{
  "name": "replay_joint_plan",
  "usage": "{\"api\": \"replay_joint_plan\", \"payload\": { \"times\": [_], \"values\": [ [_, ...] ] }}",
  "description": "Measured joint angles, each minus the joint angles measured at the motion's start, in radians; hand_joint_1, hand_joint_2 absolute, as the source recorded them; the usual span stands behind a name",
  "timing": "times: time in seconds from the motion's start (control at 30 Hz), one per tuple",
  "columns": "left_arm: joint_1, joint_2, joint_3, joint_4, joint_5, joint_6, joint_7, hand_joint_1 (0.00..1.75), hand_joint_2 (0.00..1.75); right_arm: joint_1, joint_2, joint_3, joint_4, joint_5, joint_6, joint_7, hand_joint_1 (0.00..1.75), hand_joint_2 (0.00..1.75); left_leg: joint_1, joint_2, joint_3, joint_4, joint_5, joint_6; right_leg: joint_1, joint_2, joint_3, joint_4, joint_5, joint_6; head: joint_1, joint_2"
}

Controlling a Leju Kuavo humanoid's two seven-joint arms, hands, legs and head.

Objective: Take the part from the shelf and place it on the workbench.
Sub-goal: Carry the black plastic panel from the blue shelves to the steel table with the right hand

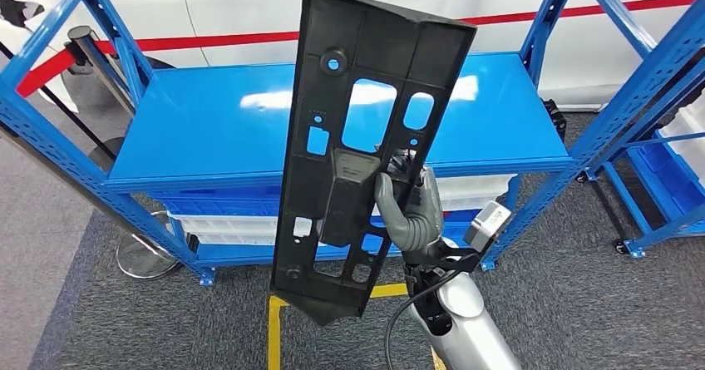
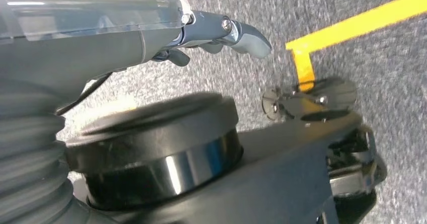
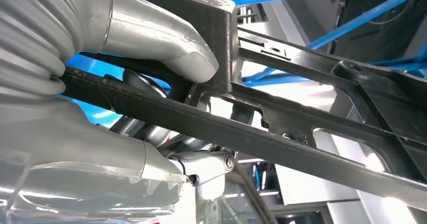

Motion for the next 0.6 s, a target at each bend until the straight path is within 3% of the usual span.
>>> {"api": "replay_joint_plan", "payload": {
  "times": [0.07, 0.13, 0.17, 0.2, 0.23, 0.3, 0.37, 0.4, 0.5, 0.53, 0.6],
  "values": [
    [0.001, 0.000, 0.000, 0.000, 0.000, 0.000, 0.000, 0.00, 1.75, 0.004, 0.000, -0.001, 0.008, 0.000, 0.000, 0.002, 1.75, 1.75, 0.004, -0.001, -0.024, 0.059, -0.065, -0.007, 0.000, -0.004, -0.015, -0.003, 0.017, -0.018, -0.001, 0.000],
    [0.000, 0.000, 0.000, 0.000, -0.002, -0.001, 0.000, 0.00, 1.75, 0.014, 0.000, -0.003, 0.016, 0.001, -0.003, 0.004, 1.75, 1.75, 0.004, -0.002, -0.054, 0.177, -0.153, -0.010, 0.004, -0.006, -0.032, -0.002, 0.031, -0.027, -0.002, 0.000],
    [-0.001, 0.000, 0.000, 0.000, -0.005, -0.001, 0.001, 0.00, 1.75, 0.024, 0.000, -0.006, 0.020, 0.002, -0.005, 0.006, 1.75, 1.75, 0.004, -0.002, -0.061, 0.229, -0.178, -0.011, 0.006, -0.007, -0.042, -0.002, 0.039, -0.028, -0.002, 0.000],
    [-0.002, 0.000, 0.000, 0.000, -0.008, -0.002, 0.002, 0.00, 1.75, 0.037, 0.000, -0.009, 0.024, 0.004, -0.008, 0.006, 1.75, 1.75, 0.004, -0.002, -0.055, 0.257, -0.183, -0.010, 0.009, -0.008, -0.052, -0.001, 0.046, -0.029, -0.002, 0.000],
    [-0.002, 0.000, 0.000, 0.000, -0.010, -0.002, 0.003, 0.00, 1.75, 0.051, -0.001, -0.012, 0.028, 0.005, -0.010, 0.007, 1.75, 1.75, 0.004, -0.002, -0.032, 0.249, -0.167, -0.009, 0.010, -0.009, -0.062, 0.000, 0.053, -0.028, -0.002, 0.000],
    [-0.001, 0.002, 0.000, 0.000, -0.013, -0.003, 0.006, 0.00, 1.75, 0.073, -0.001, -0.019, 0.032, 0.007, -0.013, 0.006, 1.75, 1.75, 0.003, -0.003, 0.052, 0.145, -0.117, -0.001, 0.011, -0.007, -0.081, 0.003, 0.067, -0.024, -0.002, 0.000],
    [0.001, 0.004, 0.000, 0.000, -0.015, -0.004, 0.007, 0.00, 1.75, 0.084, -0.001, -0.025, 0.033, 0.008, -0.014, 0.006, 1.75, 1.75, -0.002, -0.005, 0.132, 0.021, -0.102, 0.008, 0.013, -0.005, -0.096, 0.005, 0.080, -0.015, -0.002, 0.000],
    [0.001, 0.005, 0.000, 0.000, -0.017, -0.004, 0.008, 0.00, 1.75, 0.088, 0.000, -0.029, 0.033, 0.008, -0.015, 0.010, 1.75, 1.75, -0.005, -0.007, 0.149, -0.014, -0.105, 0.011, 0.012, -0.006, -0.100, 0.004, 0.089, -0.009, -0.002, 0.000],
    [0.003, 0.006, 0.000, 0.000, -0.021, -0.005, 0.011, 0.00, 1.75, 0.103, 0.002, -0.045, 0.036, 0.007, -0.023, 0.033, 1.75, 1.75, -0.005, -0.008, 0.144, -0.042, -0.090, 0.024, 0.010, -0.006, -0.109, -0.002, 0.102, 0.011, -0.001, 0.000],
    [0.004, 0.006, 0.000, 0.000, -0.023, -0.005, 0.012, 0.00, 1.75, 0.109, 0.004, -0.054, 0.038, 0.005, -0.029, 0.041, 1.75, 1.75, -0.003, -0.006, 0.138, -0.046, -0.079, 0.031, 0.009, -0.005, -0.115, 0.011, 0.083, 0.016, 0.000, 0.000],
    [0.004, 0.006, 0.000, 0.000, -0.028, -0.005, 0.013, 0.00, 1.75, 0.122, 0.007, -0.076, 0.040, -0.006, -0.045, 0.054, 1.75, 1.75, -0.003, -0.002, 0.121, -0.048, -0.059, 0.043, 0.007, -0.003, -0.144, 0.098, 0.000, 0.022, 0.001, 0.000]
  ]
}}
